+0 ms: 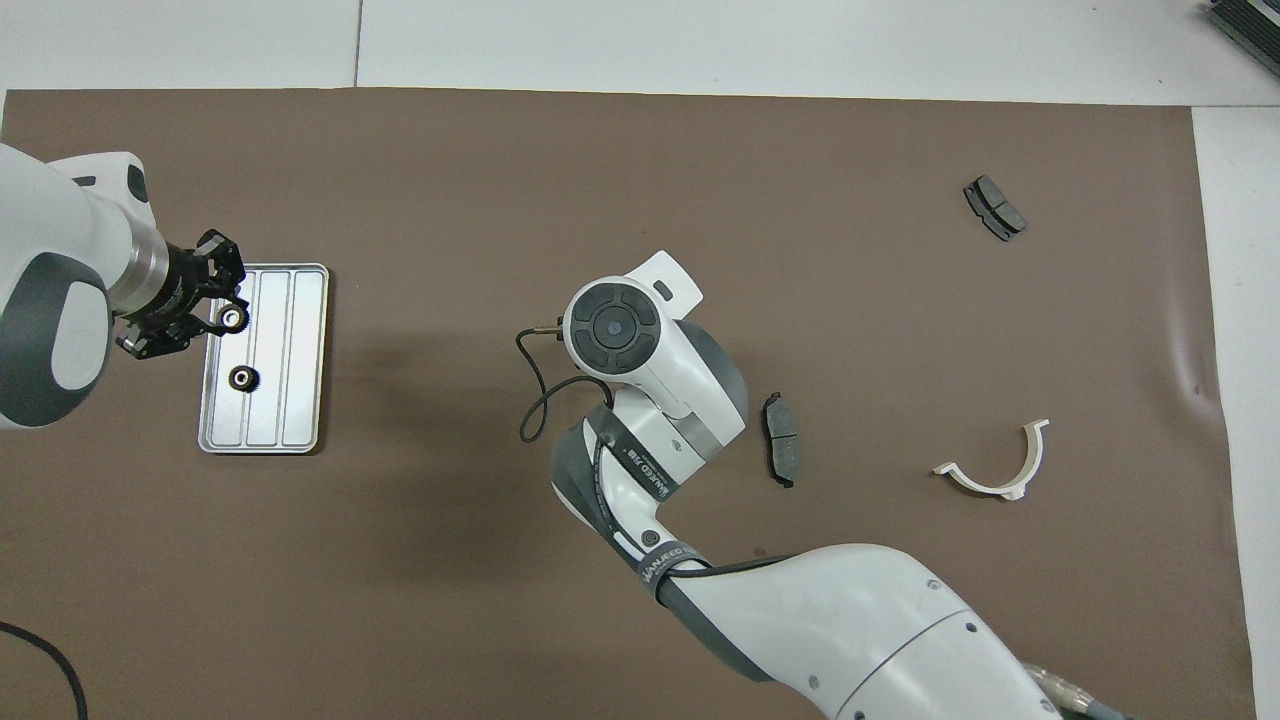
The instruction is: Place bearing gear from tray to pile
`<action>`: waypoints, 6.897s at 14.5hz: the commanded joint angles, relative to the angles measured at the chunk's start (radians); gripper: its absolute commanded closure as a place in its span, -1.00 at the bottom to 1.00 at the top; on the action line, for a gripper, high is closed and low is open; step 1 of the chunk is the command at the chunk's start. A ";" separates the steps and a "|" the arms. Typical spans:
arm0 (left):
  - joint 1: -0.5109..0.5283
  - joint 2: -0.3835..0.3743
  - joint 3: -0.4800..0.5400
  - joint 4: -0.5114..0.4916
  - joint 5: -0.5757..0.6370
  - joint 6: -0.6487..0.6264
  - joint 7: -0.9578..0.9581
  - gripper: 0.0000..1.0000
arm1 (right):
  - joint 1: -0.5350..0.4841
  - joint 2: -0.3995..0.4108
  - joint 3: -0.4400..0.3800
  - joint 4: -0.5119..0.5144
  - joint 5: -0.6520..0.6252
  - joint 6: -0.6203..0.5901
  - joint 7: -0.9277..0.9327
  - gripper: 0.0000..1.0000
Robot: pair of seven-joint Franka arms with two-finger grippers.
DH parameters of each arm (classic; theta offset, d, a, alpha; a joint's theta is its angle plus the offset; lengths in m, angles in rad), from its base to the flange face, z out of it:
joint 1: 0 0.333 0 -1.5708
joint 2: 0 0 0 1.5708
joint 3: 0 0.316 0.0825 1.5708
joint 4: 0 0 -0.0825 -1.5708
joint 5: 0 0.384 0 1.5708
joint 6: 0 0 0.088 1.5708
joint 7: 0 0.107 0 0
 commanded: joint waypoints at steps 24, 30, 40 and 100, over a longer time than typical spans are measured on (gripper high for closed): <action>-0.414 0.004 -0.007 -0.093 -0.189 0.343 -0.001 1.00 | -0.357 -0.157 0.005 0.006 0.076 -0.259 -0.516 1.00; -0.569 0.280 -0.005 -0.024 -0.263 0.696 -0.130 0.84 | -0.615 -0.168 0.005 -0.052 0.077 -0.256 -0.727 1.00; -0.482 0.156 0.050 -0.007 -0.262 0.326 -0.188 -1.00 | -0.710 -0.157 0.004 -0.212 0.077 -0.066 -0.735 -0.85; -0.437 0.349 -0.137 -0.024 -0.154 0.783 -0.184 -1.00 | -0.592 -0.006 0.002 -0.015 0.056 0.123 -0.762 -0.13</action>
